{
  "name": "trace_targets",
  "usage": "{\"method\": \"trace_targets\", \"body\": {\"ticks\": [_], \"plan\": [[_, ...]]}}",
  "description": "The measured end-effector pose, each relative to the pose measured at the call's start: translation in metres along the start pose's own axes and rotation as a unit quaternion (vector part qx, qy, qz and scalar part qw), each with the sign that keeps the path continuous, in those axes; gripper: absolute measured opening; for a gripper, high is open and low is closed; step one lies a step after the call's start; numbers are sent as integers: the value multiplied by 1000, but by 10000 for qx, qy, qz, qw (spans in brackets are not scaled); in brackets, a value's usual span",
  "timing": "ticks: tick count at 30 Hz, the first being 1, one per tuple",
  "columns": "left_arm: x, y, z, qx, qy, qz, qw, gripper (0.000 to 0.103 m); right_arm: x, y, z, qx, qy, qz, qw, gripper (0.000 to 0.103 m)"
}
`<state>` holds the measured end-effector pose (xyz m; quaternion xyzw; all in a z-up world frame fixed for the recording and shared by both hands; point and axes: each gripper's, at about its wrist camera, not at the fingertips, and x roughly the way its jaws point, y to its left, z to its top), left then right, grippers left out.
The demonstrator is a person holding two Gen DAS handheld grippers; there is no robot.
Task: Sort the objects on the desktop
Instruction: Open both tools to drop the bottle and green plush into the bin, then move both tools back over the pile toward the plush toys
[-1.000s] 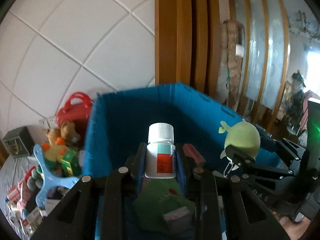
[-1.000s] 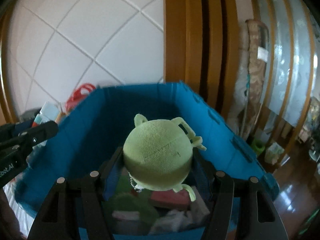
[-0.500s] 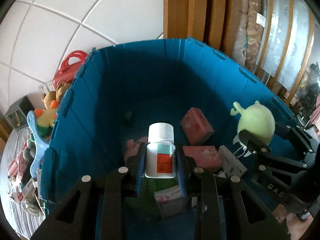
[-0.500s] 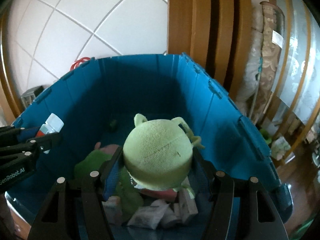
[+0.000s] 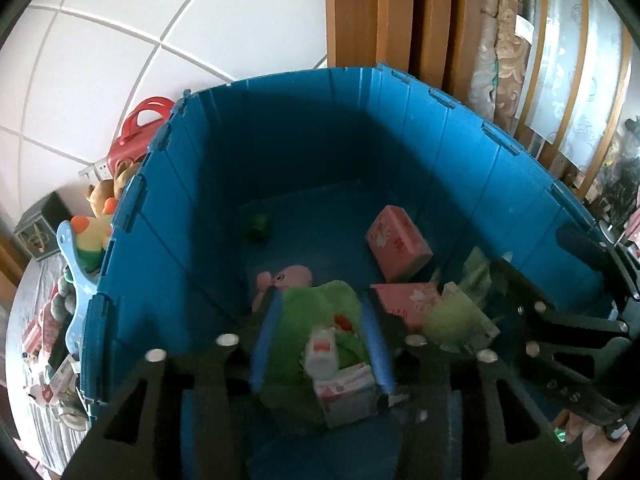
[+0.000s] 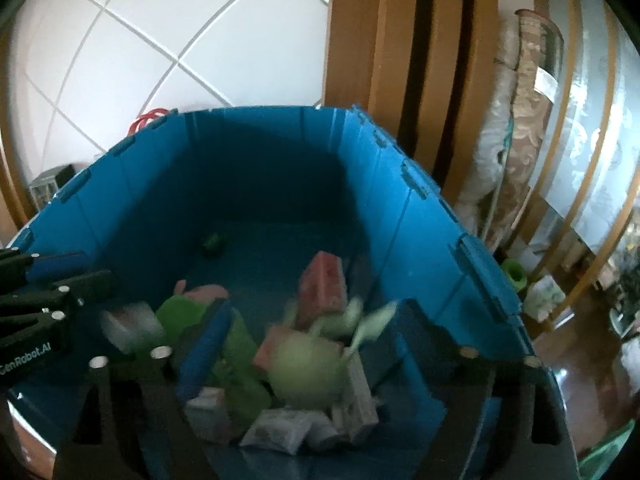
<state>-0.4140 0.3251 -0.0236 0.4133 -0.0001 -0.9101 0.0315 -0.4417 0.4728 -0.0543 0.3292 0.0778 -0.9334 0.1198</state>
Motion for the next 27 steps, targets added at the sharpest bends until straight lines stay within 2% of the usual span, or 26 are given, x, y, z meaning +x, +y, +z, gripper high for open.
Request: {"method": "trace_targets", "body": {"ticks": [2, 6, 14, 23, 27], "plan": [[-1, -2, 0, 31, -30, 25, 10000, 57, -3, -1, 0, 18, -38, -7, 10000, 100], [-2, -3, 0, 33, -52, 42, 10000, 63, -6, -4, -2, 88, -54, -42, 9999, 103], [-14, 7, -6, -30, -172, 51, 9998, 67, -18, -13, -6, 297, -171, -53, 9994, 103], [-63, 33, -17, -76, -820, 8, 9966, 67, -36, -1, -5, 360, -292, -61, 9989, 103], [-78, 42, -20, -77, -944, -60, 9955, 67, -38, 7, -5, 329, -230, -165, 9991, 103]]}}
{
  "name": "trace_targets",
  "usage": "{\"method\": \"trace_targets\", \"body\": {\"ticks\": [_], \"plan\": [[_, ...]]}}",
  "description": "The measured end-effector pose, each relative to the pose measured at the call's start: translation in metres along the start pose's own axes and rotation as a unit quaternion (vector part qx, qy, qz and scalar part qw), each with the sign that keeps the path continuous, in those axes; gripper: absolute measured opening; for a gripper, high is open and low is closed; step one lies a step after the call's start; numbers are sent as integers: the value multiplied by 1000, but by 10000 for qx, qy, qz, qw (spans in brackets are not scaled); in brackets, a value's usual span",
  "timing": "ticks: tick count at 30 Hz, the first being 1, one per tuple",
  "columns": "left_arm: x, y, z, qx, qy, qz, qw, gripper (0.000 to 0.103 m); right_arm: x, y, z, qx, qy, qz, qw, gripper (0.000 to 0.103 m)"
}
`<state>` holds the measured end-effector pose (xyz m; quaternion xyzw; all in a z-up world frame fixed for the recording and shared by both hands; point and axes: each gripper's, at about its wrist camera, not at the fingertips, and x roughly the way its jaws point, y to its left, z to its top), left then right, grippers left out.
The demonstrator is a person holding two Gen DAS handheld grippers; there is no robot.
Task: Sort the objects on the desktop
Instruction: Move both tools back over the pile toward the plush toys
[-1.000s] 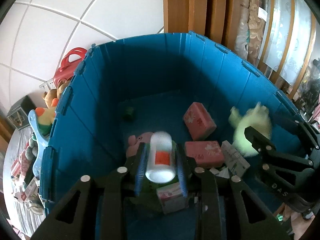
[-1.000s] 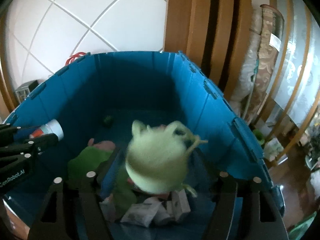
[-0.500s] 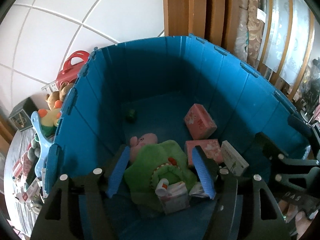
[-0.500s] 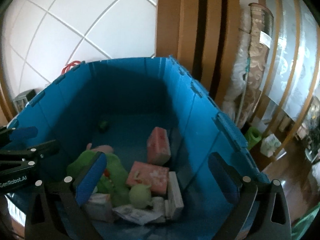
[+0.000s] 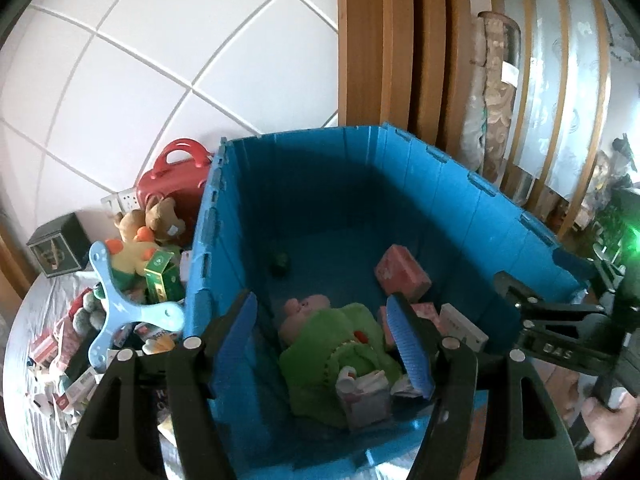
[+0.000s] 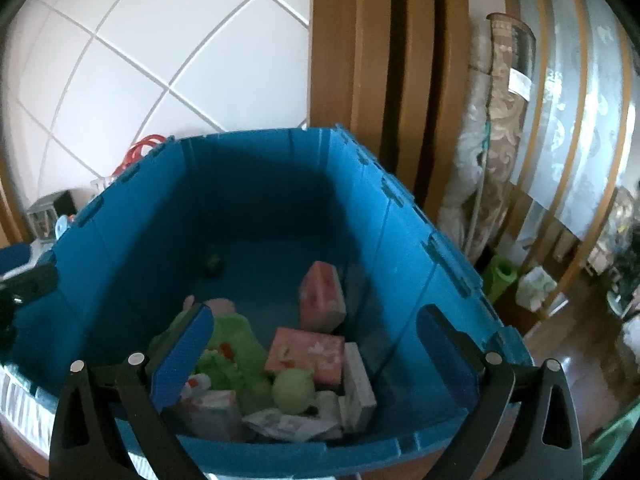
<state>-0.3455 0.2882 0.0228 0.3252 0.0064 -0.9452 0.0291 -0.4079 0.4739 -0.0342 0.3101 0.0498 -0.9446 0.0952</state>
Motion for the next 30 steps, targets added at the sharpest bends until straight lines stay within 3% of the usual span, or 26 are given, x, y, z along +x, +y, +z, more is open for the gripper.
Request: {"method": "trace_targets", "body": {"ticks": [8, 17, 25, 30], "plan": [[-10, -10, -14, 345, 269, -424, 9981, 67, -12, 2, -8, -68, 215, -283, 9993, 103], [-36, 3, -28, 515, 94, -776, 9956, 67, -42, 12, -21, 50, 236, -537, 9983, 103], [-68, 44, -41, 585, -170, -802, 9949, 67, -83, 61, -23, -62, 4, -573, 9983, 103], [-82, 79, -52, 536, -214, -763, 9954, 67, -105, 104, -25, -204, -99, -303, 9993, 103]]}}
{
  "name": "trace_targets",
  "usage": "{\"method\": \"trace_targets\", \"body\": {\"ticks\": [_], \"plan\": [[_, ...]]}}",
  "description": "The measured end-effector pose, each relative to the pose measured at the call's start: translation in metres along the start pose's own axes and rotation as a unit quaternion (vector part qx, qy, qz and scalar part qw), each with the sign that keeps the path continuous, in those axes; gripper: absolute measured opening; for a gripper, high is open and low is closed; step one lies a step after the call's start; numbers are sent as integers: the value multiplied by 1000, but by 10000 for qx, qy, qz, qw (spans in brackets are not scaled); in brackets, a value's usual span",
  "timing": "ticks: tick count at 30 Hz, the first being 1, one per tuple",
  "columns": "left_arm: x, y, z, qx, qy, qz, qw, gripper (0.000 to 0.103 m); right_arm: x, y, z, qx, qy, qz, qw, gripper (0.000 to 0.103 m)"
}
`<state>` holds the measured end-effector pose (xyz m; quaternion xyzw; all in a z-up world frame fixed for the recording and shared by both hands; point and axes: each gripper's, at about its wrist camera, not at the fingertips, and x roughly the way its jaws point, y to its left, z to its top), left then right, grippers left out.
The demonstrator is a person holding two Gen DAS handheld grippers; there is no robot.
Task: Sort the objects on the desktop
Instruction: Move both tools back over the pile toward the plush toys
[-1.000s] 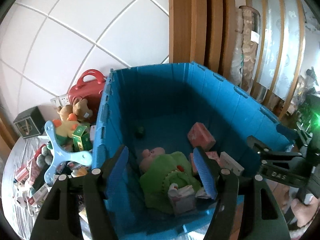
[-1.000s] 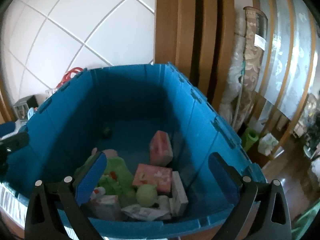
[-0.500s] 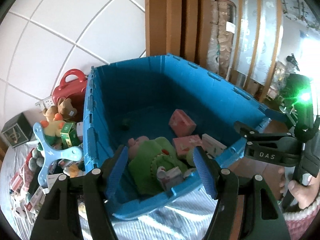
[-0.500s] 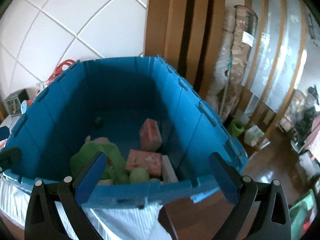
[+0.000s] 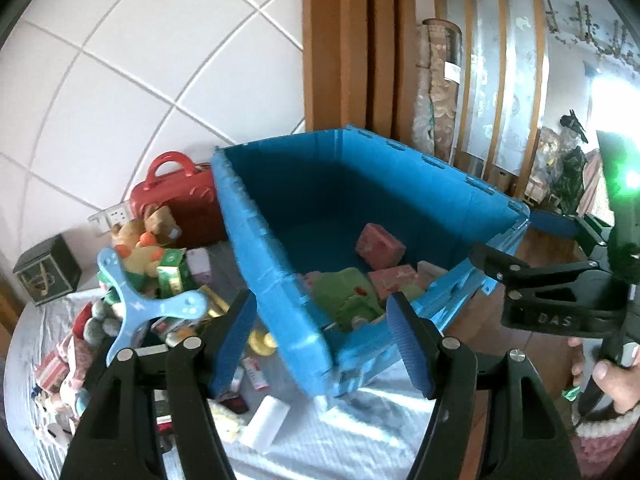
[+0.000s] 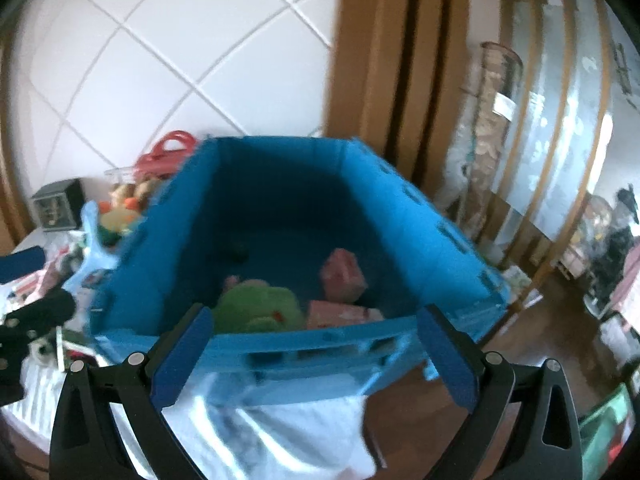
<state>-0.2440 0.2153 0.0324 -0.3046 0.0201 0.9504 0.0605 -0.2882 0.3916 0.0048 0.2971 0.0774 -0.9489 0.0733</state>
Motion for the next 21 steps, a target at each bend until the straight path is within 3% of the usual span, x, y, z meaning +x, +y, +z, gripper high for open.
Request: {"method": "trace_targets", "body": {"ticks": [15, 21], "plan": [[-55, 148, -66, -848, -10, 933, 9920, 67, -18, 170, 3, -833, -26, 880, 9926, 103], [-54, 197, -106, -1095, 293, 1366, 9841, 67, -3, 223, -10, -1053, 219, 1225, 9866, 103]]}}
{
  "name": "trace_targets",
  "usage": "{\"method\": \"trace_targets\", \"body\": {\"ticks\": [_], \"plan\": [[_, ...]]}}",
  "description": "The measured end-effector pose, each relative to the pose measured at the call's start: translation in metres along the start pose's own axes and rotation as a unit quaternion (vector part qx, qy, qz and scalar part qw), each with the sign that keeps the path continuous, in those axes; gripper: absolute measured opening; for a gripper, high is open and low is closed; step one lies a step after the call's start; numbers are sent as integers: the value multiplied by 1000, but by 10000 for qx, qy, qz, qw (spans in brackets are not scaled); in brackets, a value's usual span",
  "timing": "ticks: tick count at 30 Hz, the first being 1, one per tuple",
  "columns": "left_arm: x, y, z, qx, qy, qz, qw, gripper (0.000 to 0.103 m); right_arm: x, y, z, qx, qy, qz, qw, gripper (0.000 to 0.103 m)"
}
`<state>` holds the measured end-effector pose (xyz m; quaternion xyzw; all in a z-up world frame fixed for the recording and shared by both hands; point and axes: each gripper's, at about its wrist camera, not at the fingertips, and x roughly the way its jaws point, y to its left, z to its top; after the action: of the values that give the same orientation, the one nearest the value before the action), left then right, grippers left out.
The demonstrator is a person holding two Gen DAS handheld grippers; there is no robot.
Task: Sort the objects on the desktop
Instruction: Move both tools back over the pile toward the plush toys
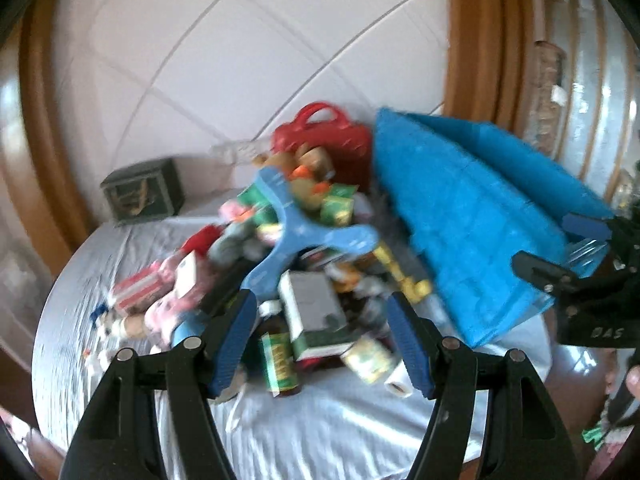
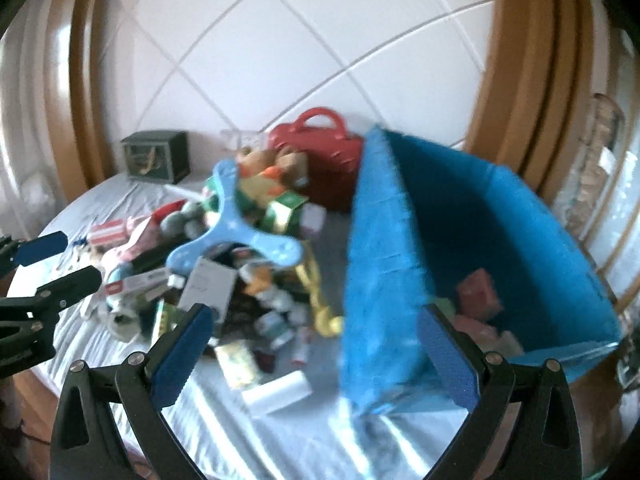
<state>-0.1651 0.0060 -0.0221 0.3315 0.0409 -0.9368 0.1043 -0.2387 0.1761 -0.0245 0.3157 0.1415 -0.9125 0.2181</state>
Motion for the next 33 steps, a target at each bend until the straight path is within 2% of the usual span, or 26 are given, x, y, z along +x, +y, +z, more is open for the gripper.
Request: {"method": "trace_targets", "body": {"ticks": [6, 10, 13, 20, 23, 25, 33], "plan": [[25, 46, -33, -569, 507, 502, 9958, 67, 39, 28, -10, -191, 405, 400, 9982, 103], [38, 66, -49, -927, 793, 928, 9882, 67, 73, 41, -16, -395, 655, 750, 9942, 103], [46, 72, -60, -1023, 1047, 1027, 9839, 67, 103, 44, -21, -368, 915, 1095, 9891, 103], [53, 94, -90, -1380, 1403, 1496, 9690, 67, 155, 50, -33, -368, 1347, 1427, 9799, 103], [51, 111, -97, -1639, 1422, 1618, 9627, 67, 168, 53, -32, -306, 1481, 1496, 9771, 103], [51, 122, -97, -1701, 1395, 1641, 9616, 67, 173, 58, -26, -368, 1491, 1494, 9768, 103], [63, 180, -79, -1687, 1226, 1630, 9643, 67, 187, 82, 6, -240, 1329, 1275, 9826, 103]]}}
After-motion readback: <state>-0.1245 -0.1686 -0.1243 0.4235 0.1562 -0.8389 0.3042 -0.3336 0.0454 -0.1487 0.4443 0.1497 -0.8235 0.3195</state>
